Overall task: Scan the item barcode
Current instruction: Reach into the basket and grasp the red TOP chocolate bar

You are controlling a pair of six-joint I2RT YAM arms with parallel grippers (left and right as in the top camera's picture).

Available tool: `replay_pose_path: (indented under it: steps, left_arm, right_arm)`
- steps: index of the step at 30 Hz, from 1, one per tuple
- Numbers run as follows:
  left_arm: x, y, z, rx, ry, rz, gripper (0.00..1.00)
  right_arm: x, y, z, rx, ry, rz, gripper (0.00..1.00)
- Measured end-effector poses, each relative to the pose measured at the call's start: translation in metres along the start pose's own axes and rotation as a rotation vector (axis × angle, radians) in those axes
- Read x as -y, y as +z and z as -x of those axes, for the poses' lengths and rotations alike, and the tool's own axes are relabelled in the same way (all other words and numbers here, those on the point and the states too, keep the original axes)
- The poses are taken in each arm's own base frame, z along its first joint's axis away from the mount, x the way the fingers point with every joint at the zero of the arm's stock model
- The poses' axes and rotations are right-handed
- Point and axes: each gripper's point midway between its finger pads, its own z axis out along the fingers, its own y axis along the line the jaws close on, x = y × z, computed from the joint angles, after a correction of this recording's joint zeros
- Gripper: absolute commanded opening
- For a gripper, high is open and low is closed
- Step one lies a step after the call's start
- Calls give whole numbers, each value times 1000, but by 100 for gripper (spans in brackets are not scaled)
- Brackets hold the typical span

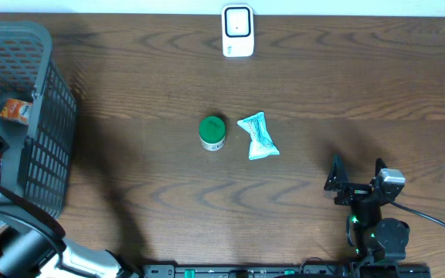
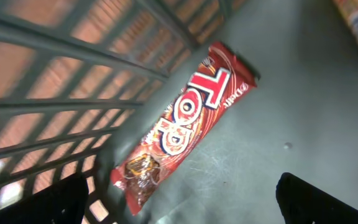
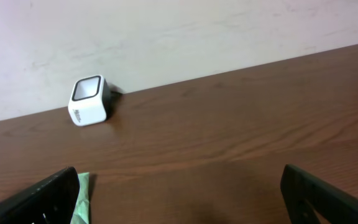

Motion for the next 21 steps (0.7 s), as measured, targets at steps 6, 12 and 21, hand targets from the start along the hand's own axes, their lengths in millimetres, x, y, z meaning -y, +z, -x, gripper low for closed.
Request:
replay_pose_path:
  steps: [6,12,21]
  left_arm:
    - [3,24,-12,-39,40,-2,96]
    - [3,46,-29,-61,43,1,97]
    - [7,67,-36,-30,48,9,97]
  right_arm:
    - [0,0,0,0,0,0,99]
    - [0,0,0,0,0,0,99]
    - [0,0,0,0,0,0,99]
